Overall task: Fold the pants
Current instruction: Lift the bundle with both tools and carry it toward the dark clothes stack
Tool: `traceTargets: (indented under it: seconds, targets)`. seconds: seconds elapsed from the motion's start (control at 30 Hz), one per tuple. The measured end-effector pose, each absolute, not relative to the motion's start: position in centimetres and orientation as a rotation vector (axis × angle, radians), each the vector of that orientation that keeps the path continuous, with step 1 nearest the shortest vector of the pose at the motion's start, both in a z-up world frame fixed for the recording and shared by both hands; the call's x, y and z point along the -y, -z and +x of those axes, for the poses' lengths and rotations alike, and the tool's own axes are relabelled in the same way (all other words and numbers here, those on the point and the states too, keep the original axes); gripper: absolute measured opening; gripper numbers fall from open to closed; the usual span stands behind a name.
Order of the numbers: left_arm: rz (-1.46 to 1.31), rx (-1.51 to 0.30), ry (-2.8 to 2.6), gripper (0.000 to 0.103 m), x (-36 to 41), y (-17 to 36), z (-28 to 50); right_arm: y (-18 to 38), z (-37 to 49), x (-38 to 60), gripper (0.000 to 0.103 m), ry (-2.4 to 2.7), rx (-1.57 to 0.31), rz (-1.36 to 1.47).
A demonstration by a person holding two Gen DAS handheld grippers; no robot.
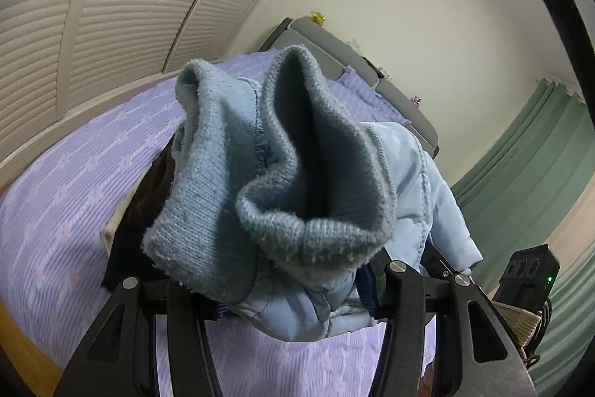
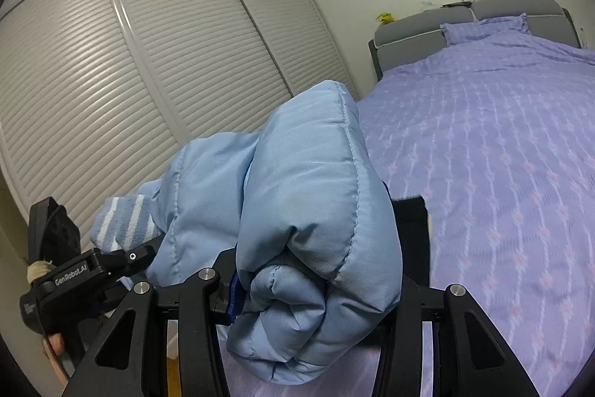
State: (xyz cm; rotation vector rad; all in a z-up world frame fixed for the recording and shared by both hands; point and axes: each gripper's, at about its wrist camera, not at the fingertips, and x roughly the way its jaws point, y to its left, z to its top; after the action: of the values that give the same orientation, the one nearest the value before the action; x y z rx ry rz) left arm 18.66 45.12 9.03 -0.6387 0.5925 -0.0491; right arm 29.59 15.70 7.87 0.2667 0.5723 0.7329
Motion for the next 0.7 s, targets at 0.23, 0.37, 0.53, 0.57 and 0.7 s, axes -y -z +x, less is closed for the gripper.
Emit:
traceTargets:
  seconds: [0.23, 0.37, 0.53, 0.57, 0.7]
  targets:
    - [-0.709, -0.668, 0.04, 0.053, -48.7, -6.1, 23.9, -6.2, 34.5, -19.6, 0.046, -0.7, -0.653, 0.275]
    - [-0.755, -0.715, 0.036, 0.056, -50.7, -3.7, 25.3, -4.1, 36.3, -20.4, 0.046, -0.689, -0.7, 0.299]
    - [-0.77, -0.763, 0.03, 0.062, -52.0, -3.4, 28.0, -3.1, 37.0, -21.4, 0.045, -0.622, -0.69, 0.287]
    - [-0.775, -0.776, 0.031, 0.063, -52.2, -3.3, 28.3, -3.1, 37.0, -21.7, 0.045, -0.617, -0.689, 0.282]
    - [-0.789, -0.794, 0.057, 0.064, -52.9, -3.0, 28.6, -2.8, 37.0, -22.0, 0.046, -0.621, -0.718, 0.309]
